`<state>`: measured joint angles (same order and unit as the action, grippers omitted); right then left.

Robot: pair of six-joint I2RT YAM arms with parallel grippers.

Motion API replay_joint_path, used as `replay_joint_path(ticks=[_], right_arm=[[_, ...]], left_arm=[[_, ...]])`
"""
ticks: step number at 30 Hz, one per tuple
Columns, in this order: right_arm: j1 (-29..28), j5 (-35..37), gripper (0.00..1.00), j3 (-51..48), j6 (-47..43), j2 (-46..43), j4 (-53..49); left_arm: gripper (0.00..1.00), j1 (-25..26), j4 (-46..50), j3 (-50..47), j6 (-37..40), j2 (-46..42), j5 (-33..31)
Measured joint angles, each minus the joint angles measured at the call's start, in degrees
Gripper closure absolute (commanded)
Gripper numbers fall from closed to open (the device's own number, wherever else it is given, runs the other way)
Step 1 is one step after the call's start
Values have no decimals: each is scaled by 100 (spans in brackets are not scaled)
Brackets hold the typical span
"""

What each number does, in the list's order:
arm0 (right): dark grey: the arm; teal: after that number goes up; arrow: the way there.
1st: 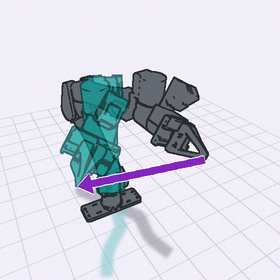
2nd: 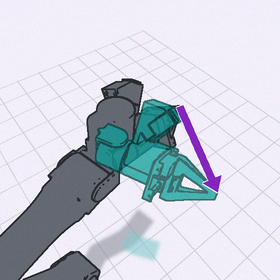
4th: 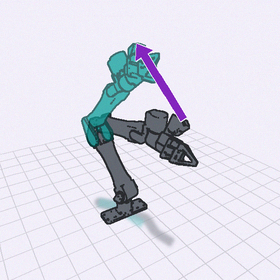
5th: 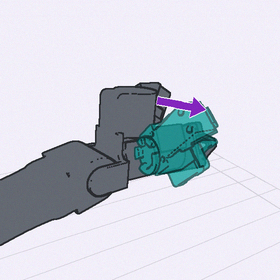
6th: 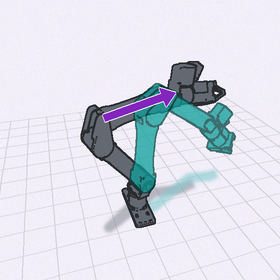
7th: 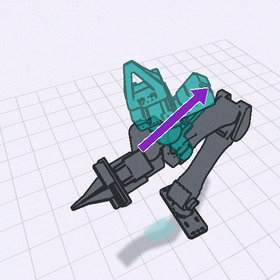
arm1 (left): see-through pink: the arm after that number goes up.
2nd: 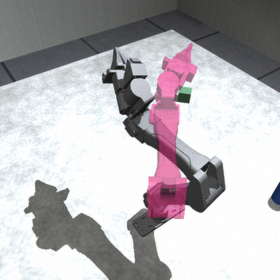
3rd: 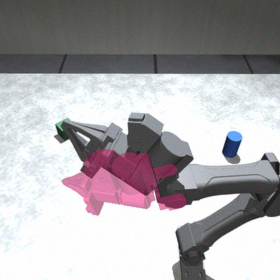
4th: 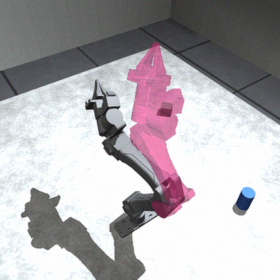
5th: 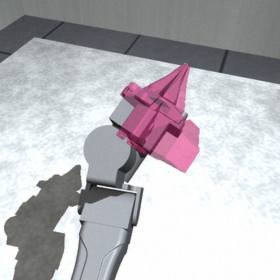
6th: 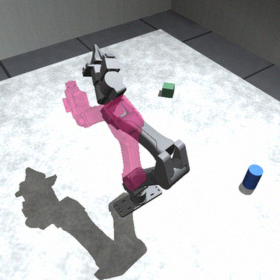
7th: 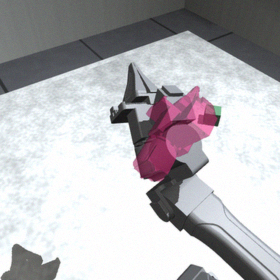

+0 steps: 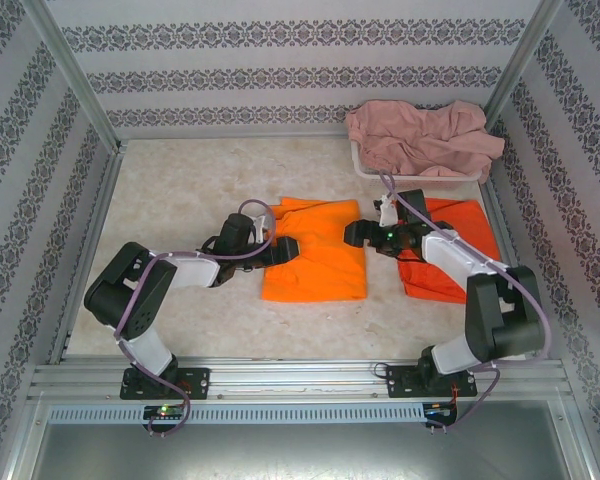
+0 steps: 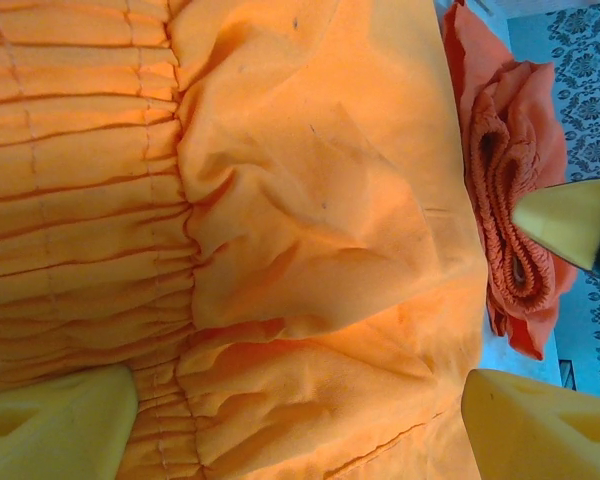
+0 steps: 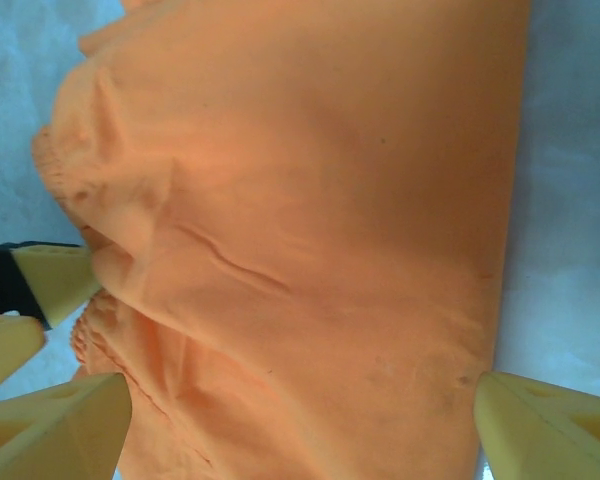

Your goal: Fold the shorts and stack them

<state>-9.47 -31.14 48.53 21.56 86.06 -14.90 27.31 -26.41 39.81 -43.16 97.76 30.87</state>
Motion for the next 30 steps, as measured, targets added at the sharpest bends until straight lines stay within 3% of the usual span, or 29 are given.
replay_joint_path(ticks=[7, 15, 25, 30], right_arm=[[0, 20, 27, 348, -201, 651, -262], [0, 94, 28, 533, -286, 1176, -442], [114, 553, 27, 767, -446, 1202, -758], [136, 560, 32, 859, -503, 1257, -820]], left_arm=[[14, 0, -90, -22, -20, 13, 0], [14, 0, -155, -22, -39, 46, 4], [14, -4, -210, -48, -42, 46, 15], [14, -4, -262, -48, -46, 72, 20]])
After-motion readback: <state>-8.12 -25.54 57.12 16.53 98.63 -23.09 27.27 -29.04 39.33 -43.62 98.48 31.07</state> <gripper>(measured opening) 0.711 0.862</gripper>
